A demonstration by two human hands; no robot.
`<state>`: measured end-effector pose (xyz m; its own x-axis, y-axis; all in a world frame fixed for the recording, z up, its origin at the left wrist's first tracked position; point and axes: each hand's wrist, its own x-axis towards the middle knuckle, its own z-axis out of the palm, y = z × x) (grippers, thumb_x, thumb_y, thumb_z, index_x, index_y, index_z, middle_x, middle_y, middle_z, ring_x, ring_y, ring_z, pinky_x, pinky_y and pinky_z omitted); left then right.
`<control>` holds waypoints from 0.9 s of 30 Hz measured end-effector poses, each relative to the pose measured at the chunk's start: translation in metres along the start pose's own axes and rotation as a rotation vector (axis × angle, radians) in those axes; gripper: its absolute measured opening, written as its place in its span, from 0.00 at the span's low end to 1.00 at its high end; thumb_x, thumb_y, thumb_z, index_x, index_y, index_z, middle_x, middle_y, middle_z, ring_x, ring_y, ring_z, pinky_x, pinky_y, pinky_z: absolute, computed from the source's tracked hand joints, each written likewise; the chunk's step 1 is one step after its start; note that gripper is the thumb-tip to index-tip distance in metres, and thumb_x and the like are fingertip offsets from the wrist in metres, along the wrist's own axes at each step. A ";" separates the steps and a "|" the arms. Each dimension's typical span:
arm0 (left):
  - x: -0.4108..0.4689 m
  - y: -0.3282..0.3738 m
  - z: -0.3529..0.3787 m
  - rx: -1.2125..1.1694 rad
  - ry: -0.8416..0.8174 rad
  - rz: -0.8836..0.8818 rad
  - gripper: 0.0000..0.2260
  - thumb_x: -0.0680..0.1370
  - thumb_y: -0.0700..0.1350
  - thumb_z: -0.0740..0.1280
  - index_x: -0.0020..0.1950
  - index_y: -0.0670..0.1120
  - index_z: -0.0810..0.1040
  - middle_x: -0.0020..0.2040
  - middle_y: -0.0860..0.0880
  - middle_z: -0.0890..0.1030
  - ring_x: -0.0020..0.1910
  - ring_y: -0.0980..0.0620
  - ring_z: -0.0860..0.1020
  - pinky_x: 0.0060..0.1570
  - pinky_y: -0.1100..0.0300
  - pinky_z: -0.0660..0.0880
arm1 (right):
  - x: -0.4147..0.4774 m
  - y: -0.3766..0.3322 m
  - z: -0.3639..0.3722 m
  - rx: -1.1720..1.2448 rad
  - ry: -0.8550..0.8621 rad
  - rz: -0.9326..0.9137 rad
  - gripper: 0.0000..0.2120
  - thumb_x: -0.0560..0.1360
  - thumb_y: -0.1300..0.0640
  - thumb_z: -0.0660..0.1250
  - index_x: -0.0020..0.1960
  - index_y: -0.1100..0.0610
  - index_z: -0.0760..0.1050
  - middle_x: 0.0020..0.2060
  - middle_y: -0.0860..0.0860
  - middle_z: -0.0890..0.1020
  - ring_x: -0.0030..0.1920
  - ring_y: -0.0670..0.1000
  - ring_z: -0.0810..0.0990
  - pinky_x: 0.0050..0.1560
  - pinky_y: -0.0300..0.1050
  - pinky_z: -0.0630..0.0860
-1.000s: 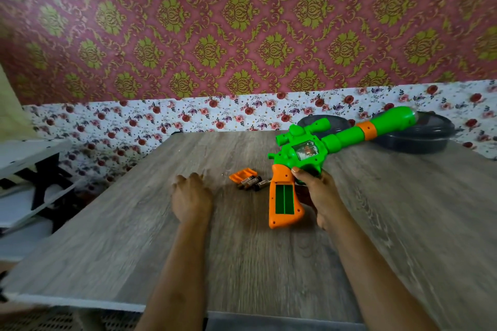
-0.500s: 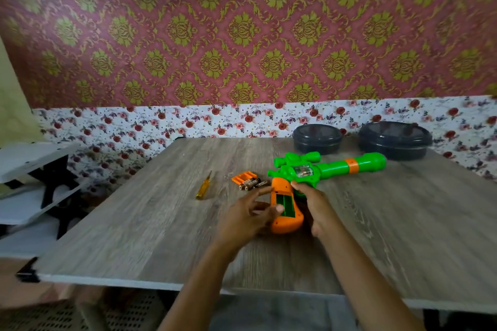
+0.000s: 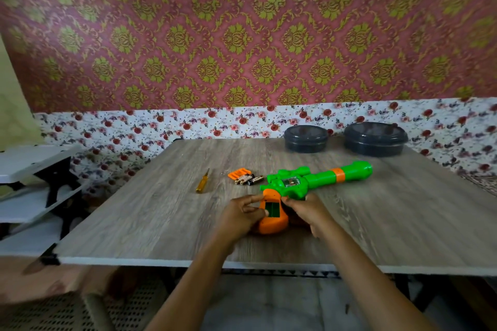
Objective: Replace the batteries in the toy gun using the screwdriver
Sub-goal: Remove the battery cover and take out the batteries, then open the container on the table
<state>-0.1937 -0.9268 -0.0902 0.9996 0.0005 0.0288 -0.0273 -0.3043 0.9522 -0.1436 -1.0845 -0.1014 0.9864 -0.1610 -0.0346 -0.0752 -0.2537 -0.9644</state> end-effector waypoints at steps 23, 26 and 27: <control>0.018 0.003 0.002 0.545 0.226 0.115 0.14 0.75 0.48 0.69 0.59 0.48 0.77 0.56 0.49 0.80 0.54 0.52 0.78 0.50 0.59 0.74 | 0.003 0.011 -0.044 -0.672 -0.094 -0.415 0.31 0.76 0.48 0.62 0.74 0.58 0.57 0.73 0.56 0.62 0.72 0.54 0.62 0.71 0.45 0.60; 0.026 0.023 0.013 0.612 0.249 0.227 0.14 0.76 0.48 0.67 0.60 0.48 0.77 0.58 0.49 0.80 0.55 0.49 0.78 0.50 0.59 0.73 | 0.007 0.013 -0.073 -0.659 0.021 -0.424 0.29 0.75 0.51 0.64 0.72 0.59 0.61 0.70 0.58 0.68 0.69 0.56 0.67 0.68 0.45 0.64; 0.028 0.032 0.019 0.620 0.243 0.267 0.13 0.76 0.48 0.67 0.60 0.48 0.78 0.58 0.49 0.80 0.55 0.49 0.78 0.49 0.59 0.73 | 0.008 0.014 -0.083 -0.662 0.068 -0.427 0.29 0.75 0.51 0.65 0.71 0.59 0.62 0.68 0.59 0.70 0.68 0.57 0.69 0.66 0.45 0.65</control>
<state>-0.1662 -0.9545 -0.0644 0.9272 0.0401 0.3725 -0.1887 -0.8089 0.5568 -0.1489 -1.1689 -0.0928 0.9401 0.0256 0.3399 0.2150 -0.8183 -0.5330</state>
